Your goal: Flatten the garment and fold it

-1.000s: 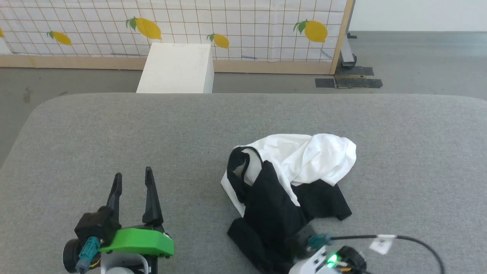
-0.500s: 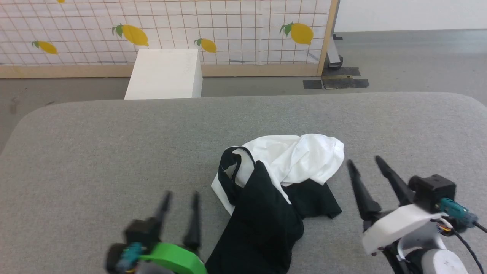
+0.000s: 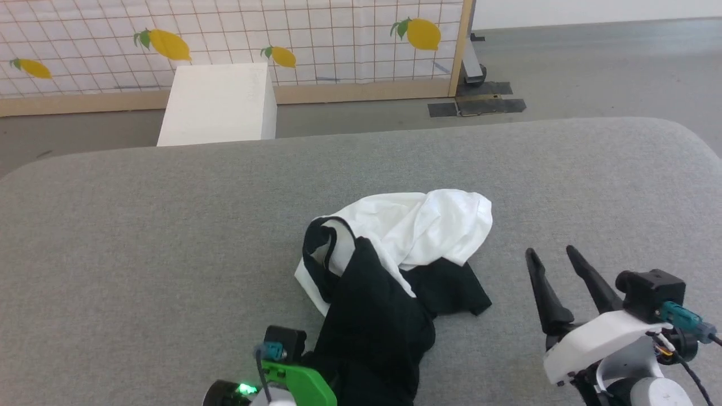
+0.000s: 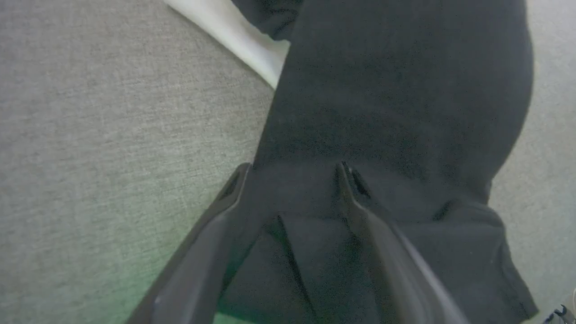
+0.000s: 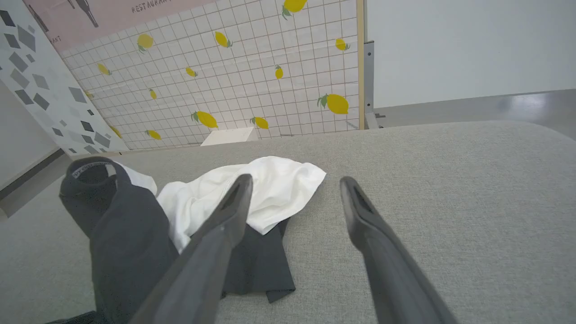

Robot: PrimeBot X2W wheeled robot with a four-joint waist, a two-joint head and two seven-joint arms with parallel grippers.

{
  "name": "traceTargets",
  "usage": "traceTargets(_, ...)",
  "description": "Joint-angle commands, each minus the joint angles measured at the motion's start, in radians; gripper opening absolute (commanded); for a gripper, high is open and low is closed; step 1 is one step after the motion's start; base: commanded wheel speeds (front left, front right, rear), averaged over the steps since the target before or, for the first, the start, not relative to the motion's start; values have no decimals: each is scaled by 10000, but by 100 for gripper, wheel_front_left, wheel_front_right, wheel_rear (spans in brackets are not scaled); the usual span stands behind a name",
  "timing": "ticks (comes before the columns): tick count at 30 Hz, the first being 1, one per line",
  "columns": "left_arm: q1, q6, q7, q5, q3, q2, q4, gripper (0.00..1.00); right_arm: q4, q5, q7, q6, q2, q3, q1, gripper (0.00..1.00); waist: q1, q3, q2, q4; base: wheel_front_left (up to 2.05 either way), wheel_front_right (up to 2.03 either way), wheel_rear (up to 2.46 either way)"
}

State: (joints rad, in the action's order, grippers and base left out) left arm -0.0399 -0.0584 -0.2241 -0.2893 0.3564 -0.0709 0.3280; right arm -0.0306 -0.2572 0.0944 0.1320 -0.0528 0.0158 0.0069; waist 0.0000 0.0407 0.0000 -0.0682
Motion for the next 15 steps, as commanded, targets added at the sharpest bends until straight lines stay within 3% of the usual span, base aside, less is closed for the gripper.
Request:
traceTargets(1, -268, 257, -400, -15, -9, -15, 218, 100, 59, -86, -96, -13, 24, 88, -54, 100, 0, 117, 0, -146, 0, 0, 0)
traceTargets(5, -411, 683, -1794, 120, 155, -34, 710, 100, 135, -175, -117, -13, 25, 268, -123, 100, 0, 208, 0, -306, 0, 0, 0)
traceTargets(6, -402, 580, -2208, 76, 273, -52, 770, 72, 159, -199, -125, -13, 25, 298, -131, 100, 0, 219, 0, -331, 0, 0, 0)
traceTargets(7, -386, 506, -2446, -16, 307, -50, 733, 22, 177, -225, -136, -13, 25, 312, -134, 100, 0, 230, 0, -348, 0, 0, 0)
traceTargets(8, -365, 419, -2526, -111, 319, -47, 653, 0, 187, -236, -145, -13, 25, 316, -135, 100, 0, 241, 0, -355, 0, 0, 0)
traceTargets(10, -330, 325, -2317, -237, 248, -75, 373, 0, 212, -242, -162, -13, 25, 298, -130, 100, 0, 241, 0, -340, 0, 0, 0)
traceTargets(12, -286, 513, -1616, -358, -105, -83, 22, 0, 237, -231, -164, -13, 25, 246, -104, 100, 0, 213, 0, -277, 0, 0, 0)
traceTargets(15, -129, 1131, -333, -611, -1040, -126, -497, 0, 254, -224, -141, -13, 25, 157, -56, 100, 0, 114, 0, -132, 0, 0, 0)
